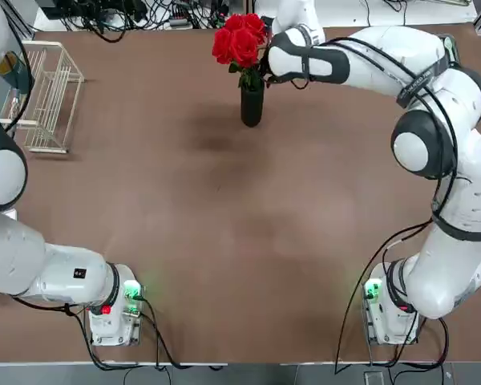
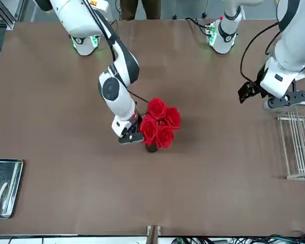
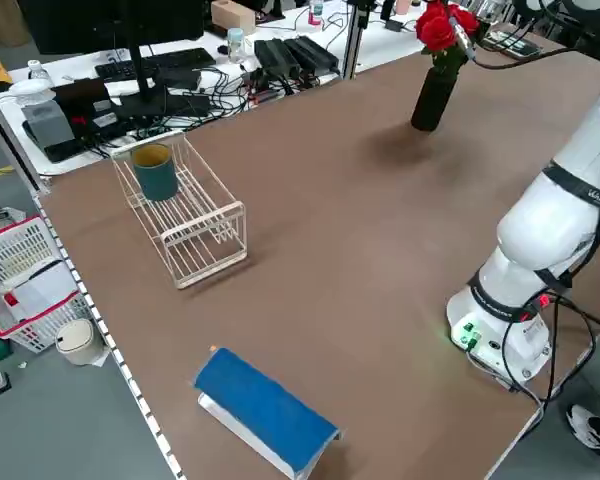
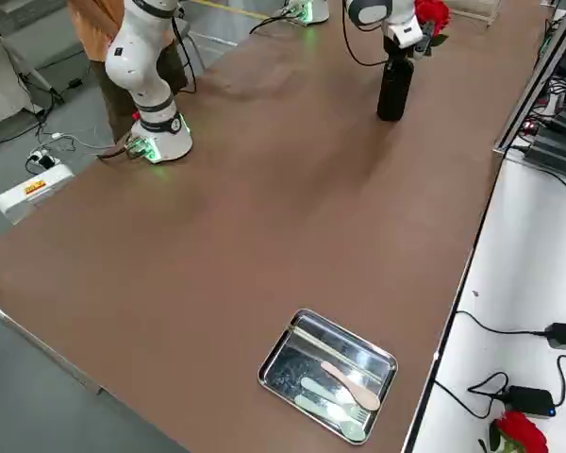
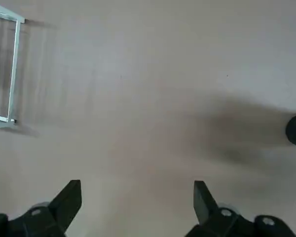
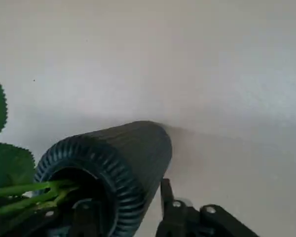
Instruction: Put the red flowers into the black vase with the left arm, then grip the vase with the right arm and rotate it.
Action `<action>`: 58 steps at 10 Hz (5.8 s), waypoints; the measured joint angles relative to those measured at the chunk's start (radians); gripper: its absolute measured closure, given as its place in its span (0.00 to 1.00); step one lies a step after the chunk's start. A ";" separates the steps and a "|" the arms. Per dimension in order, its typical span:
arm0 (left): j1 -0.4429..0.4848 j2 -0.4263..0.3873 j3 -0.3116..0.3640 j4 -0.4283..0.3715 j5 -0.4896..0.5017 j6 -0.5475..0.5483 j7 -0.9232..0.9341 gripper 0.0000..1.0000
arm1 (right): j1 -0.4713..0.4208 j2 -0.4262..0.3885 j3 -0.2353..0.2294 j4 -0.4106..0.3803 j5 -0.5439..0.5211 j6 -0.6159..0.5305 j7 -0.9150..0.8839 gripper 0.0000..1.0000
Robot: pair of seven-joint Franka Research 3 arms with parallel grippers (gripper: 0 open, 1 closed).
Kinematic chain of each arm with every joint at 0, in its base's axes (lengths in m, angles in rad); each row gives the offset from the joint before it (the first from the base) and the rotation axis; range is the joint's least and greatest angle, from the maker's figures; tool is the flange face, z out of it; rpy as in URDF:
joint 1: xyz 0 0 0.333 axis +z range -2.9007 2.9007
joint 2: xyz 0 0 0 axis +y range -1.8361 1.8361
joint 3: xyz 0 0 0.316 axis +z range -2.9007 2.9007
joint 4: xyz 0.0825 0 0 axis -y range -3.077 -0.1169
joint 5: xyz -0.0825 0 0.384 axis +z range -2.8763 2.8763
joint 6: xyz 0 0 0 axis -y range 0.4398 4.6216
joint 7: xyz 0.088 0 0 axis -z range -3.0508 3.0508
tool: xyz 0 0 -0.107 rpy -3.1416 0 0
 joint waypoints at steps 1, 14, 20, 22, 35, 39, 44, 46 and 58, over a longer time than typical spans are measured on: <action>0.005 0.000 0.001 0.000 0.000 0.000 0.000 0.00 | 0.000 0.000 0.001 0.000 0.000 0.000 0.000 0.60; 0.013 0.002 0.006 0.046 -0.007 -0.001 0.000 0.00 | -0.002 -0.046 -0.009 0.064 -0.231 -0.141 -0.542 0.72; 0.039 0.002 0.012 0.046 -0.050 -0.002 0.000 0.00 | -0.014 -0.045 -0.015 0.061 -0.273 -0.100 -1.160 0.72; 0.048 0.002 0.013 0.046 -0.050 -0.003 0.000 0.00 | -0.013 -0.024 -0.014 0.054 -0.273 -0.090 -1.178 0.72; 0.072 0.003 0.013 0.046 -0.062 -0.005 0.003 0.00 | -0.027 0.008 -0.015 0.077 -0.232 -0.095 -1.179 0.43; 0.075 0.004 0.014 0.046 -0.062 -0.005 0.003 0.00 | -0.040 0.007 -0.015 0.115 -0.192 -0.139 -1.182 0.36; 0.075 0.004 0.014 0.047 -0.062 -0.007 0.003 0.00 | -0.072 0.006 -0.016 0.186 -0.119 -0.251 -1.201 0.31; 0.075 0.004 0.014 0.052 -0.062 -0.007 0.003 0.00 | -0.083 0.006 -0.016 0.190 -0.113 -0.259 -1.207 0.30; 0.101 0.013 0.016 0.052 -0.053 -0.020 0.082 0.00 | -0.196 -0.176 -0.190 0.363 -0.037 -0.666 -0.766 0.00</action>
